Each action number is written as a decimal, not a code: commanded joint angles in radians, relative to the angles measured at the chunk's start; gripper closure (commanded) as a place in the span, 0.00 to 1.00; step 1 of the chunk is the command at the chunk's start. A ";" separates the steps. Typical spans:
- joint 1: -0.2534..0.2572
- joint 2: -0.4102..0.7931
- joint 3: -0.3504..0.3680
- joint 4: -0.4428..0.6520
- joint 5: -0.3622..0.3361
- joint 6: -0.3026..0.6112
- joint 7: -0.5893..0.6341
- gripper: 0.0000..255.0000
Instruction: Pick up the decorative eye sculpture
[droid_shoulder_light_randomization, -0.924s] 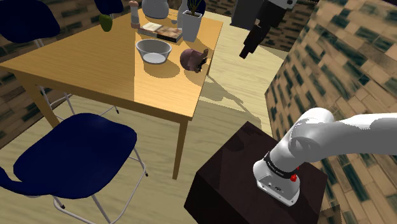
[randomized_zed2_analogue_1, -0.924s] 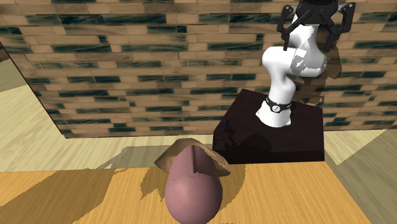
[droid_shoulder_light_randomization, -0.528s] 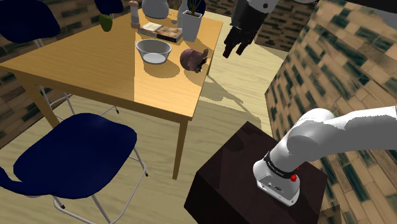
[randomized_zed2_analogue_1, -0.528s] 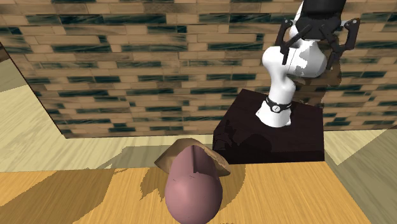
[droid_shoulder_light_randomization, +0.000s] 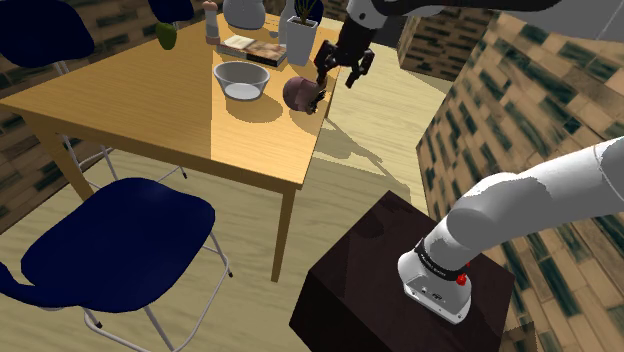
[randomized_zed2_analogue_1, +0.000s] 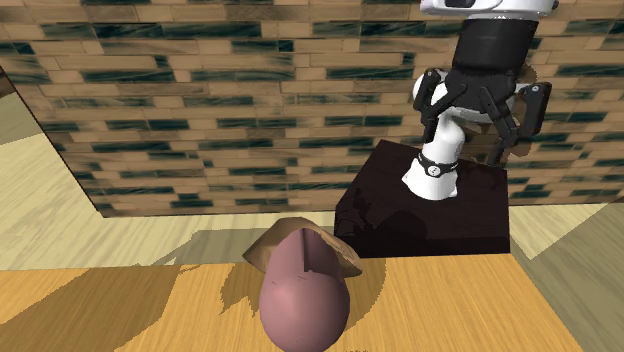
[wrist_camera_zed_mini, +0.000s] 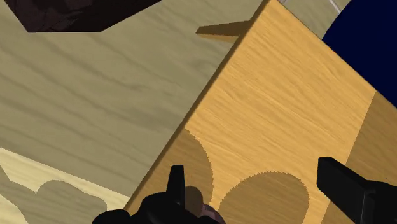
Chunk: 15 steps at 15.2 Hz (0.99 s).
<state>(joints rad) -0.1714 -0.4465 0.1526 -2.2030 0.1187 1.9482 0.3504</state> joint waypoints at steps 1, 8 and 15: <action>-0.026 0.069 0.021 0.026 -0.010 0.050 0.094 0.00; -0.105 0.303 0.055 0.160 -0.083 0.160 0.401 0.00; -0.136 0.448 0.046 0.235 -0.141 0.228 0.592 0.00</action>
<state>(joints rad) -0.3071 -0.0062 0.1983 -1.9635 -0.0188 2.1643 0.9305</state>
